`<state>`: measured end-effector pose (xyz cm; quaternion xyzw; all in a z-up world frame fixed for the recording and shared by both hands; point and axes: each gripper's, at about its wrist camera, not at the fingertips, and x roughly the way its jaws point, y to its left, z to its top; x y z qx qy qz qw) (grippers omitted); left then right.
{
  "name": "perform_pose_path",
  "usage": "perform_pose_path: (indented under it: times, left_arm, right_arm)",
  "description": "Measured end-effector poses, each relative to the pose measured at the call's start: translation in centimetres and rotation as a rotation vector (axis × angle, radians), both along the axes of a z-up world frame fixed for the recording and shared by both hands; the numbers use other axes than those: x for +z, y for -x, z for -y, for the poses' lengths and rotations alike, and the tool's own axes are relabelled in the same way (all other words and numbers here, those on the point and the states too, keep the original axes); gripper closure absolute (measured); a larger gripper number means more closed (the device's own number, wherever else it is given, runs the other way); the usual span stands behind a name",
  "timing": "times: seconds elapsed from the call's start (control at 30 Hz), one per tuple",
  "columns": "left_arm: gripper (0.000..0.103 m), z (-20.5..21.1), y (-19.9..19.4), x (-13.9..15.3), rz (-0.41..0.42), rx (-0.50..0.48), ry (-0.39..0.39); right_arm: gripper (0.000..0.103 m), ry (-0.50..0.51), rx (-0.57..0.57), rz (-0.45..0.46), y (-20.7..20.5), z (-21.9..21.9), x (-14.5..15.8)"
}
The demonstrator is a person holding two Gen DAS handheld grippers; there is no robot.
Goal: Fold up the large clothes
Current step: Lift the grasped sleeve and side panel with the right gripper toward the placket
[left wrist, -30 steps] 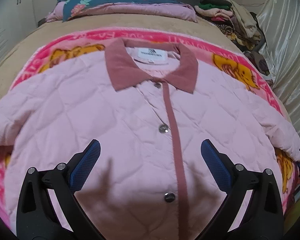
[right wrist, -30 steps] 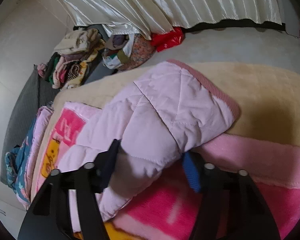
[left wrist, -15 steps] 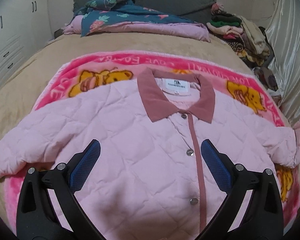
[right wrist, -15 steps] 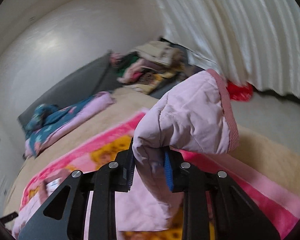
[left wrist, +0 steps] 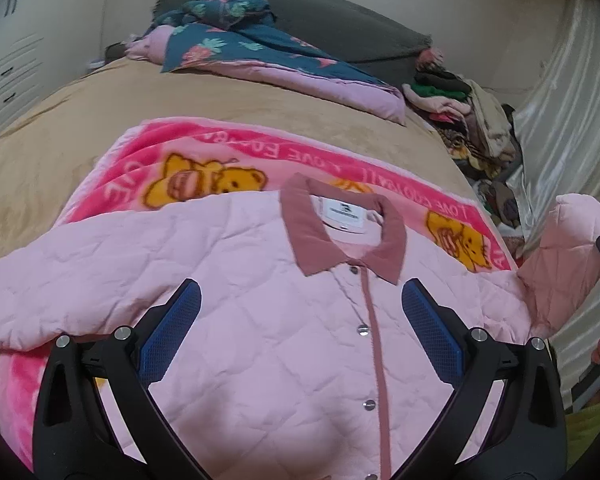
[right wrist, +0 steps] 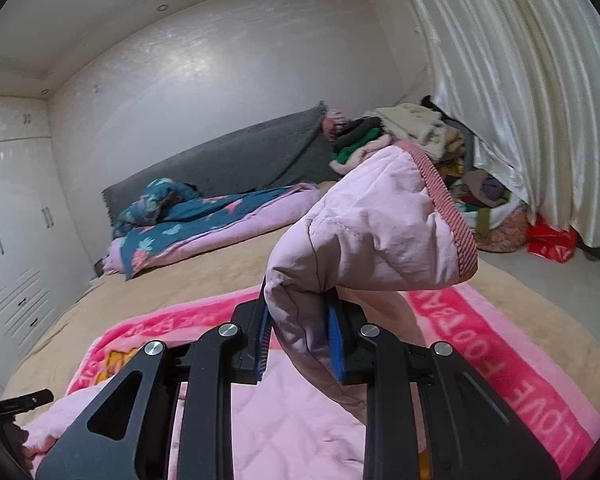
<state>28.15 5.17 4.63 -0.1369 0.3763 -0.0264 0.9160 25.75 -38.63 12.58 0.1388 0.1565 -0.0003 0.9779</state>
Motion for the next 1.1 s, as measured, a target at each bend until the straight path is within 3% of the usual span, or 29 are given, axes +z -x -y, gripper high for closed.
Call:
perform_pose_path:
  times: [0.23,0.37,0.5,0.67,0.87,1.03,1.1]
  left_arm:
    - [0.009,-3.3,0.6,-0.3,0.006,0.075,-0.030]
    - [0.009,-4.5,1.0,0.2,0.016,0.146,-0.124]
    - [0.009,-6.1,1.3,0.9,0.045,0.149,-0.069]
    - [0.009,-6.5,1.7,1.5,0.100,0.175,-0.120]
    - [0.009,-7.1,0.8,1.0,0.102,0.185,-0.074]
    - [0.009,-8.3,0.3,-0.6,0.079,0.196,0.053]
    - [0.009,-8.4,0.1,-1.1,0.081,0.199,0.063]
  right_arm:
    - [0.080,0.028,0.074,0.005,-2.0,-4.9,1.3]
    - [0.080,0.039,0.116,0.002,-2.8,-7.6,1.6]
    - [0.080,0.052,0.151,-0.004,-3.4,-10.2,1.6]
    - [0.080,0.050,0.185,-0.011,-4.1,-12.5,1.4]
    - [0.080,0.065,0.216,-0.030,-4.6,-15.5,0.2]
    - [0.080,0.090,0.237,-0.049,-5.2,-17.6,-1.1]
    - [0.080,0.102,0.246,-0.056,-5.4,-18.5,-1.7]
